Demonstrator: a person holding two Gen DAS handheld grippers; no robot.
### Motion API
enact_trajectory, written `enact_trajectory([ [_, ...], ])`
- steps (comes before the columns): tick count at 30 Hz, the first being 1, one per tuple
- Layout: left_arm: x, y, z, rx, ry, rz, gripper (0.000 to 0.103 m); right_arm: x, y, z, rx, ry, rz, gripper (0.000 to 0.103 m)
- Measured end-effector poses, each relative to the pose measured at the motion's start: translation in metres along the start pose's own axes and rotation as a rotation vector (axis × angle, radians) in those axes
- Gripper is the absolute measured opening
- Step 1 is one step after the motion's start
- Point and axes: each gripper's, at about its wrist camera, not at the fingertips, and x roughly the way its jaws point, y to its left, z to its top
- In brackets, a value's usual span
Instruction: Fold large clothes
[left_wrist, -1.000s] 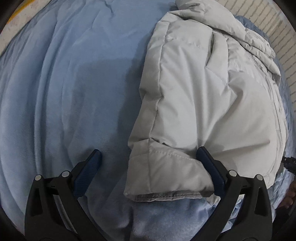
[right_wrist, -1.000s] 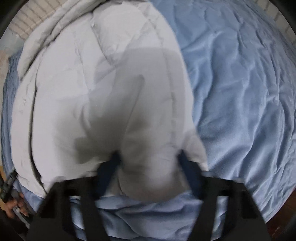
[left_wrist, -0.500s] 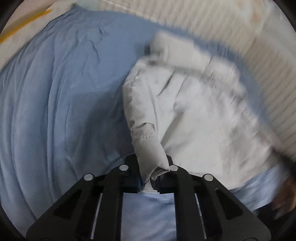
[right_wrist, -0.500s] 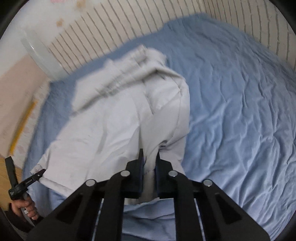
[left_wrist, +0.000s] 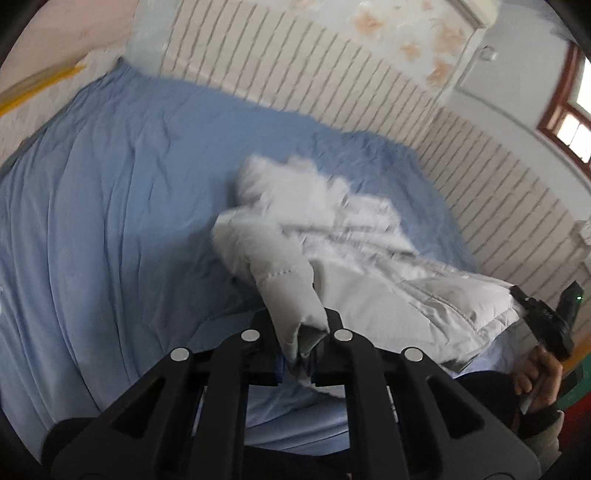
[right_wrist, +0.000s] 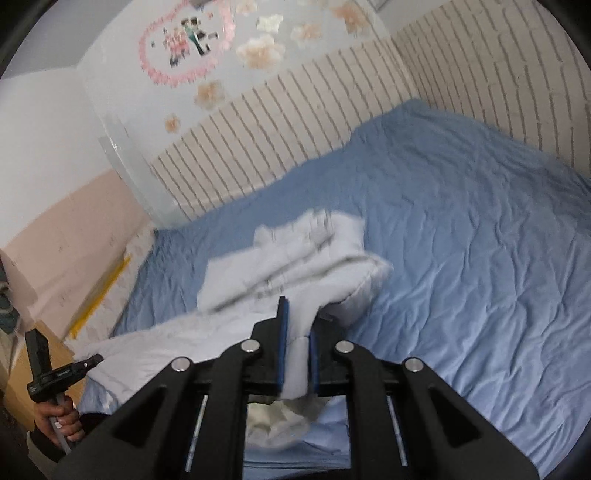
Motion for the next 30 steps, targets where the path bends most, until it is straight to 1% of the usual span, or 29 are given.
enact_trajectory([
  [2,-0.009,-0.001,0.013,0.009,-0.019,-0.016,0.007,-0.002,0.008,0.014,-0.015,-0.022,0.01,0.01],
  [3,-0.005,-0.002,0.023,0.024,-0.028,-0.011,0.007,0.002,0.01,0.019,-0.02,-0.021,0.018,0.01],
  [5,-0.002,0.003,0.037,0.036,-0.034,-0.002,0.007,0.02,0.016,0.036,-0.044,-0.022,0.026,0.01],
  [7,0.01,0.011,0.06,0.033,-0.044,0.024,0.007,0.041,0.019,0.053,-0.061,-0.018,0.016,0.01],
  [8,0.026,0.008,0.076,0.019,-0.044,0.027,0.007,0.05,0.02,0.062,-0.065,-0.02,0.015,0.01],
  [9,0.039,0.009,0.089,0.018,-0.044,0.034,0.007,0.069,0.018,0.075,-0.072,-0.022,0.011,0.01],
  [10,0.051,0.006,0.098,0.023,-0.047,0.05,0.008,0.079,0.017,0.082,-0.07,-0.022,0.013,0.01],
  [11,0.071,0.003,0.111,0.036,-0.05,0.084,0.008,0.092,0.015,0.089,-0.063,-0.02,0.014,0.01],
  [12,0.091,-0.001,0.123,0.064,-0.054,0.12,0.009,0.114,0.01,0.1,-0.047,-0.012,0.002,0.01],
  [14,0.12,-0.01,0.136,0.139,-0.068,0.222,0.011,0.152,0.007,0.112,-0.043,0.008,-0.015,0.011],
  [15,0.129,-0.012,0.14,0.154,-0.073,0.247,0.011,0.165,0.006,0.116,-0.047,0.009,-0.033,0.011],
  [17,0.156,-0.022,0.151,0.222,-0.098,0.324,0.013,0.2,0.006,0.127,-0.072,0.015,-0.082,0.011],
  [19,0.175,-0.02,0.157,0.239,-0.114,0.363,0.016,0.226,0.004,0.132,-0.079,0.014,-0.11,0.011],
  [20,0.187,-0.018,0.162,0.23,-0.125,0.364,0.018,0.233,0.003,0.133,-0.081,0.013,-0.119,0.012],
  [21,0.198,-0.013,0.166,0.208,-0.134,0.345,0.022,0.245,-0.002,0.131,-0.079,0.003,-0.13,0.014],
  [22,0.202,-0.006,0.166,0.188,-0.142,0.324,0.03,0.251,-0.006,0.127,-0.076,-0.005,-0.139,0.017],
  [24,0.213,0.008,0.164,0.16,-0.166,0.282,0.04,0.265,-0.015,0.118,-0.084,-0.01,-0.15,0.022],
  [25,0.222,0.01,0.162,0.161,-0.177,0.277,0.044,0.273,-0.019,0.114,-0.097,-0.004,-0.155,0.026],
  [27,0.235,0.016,0.157,0.168,-0.181,0.283,0.047,0.285,-0.023,0.113,-0.105,0.016,-0.166,0.029],
  [29,0.246,0.017,0.153,0.173,-0.173,0.307,0.049,0.291,-0.021,0.115,-0.093,0.02,-0.162,0.032],
  [30,0.264,0.008,0.154,0.177,-0.166,0.318,0.05,0.289,-0.02,0.117,-0.072,0.01,-0.156,0.034],
])
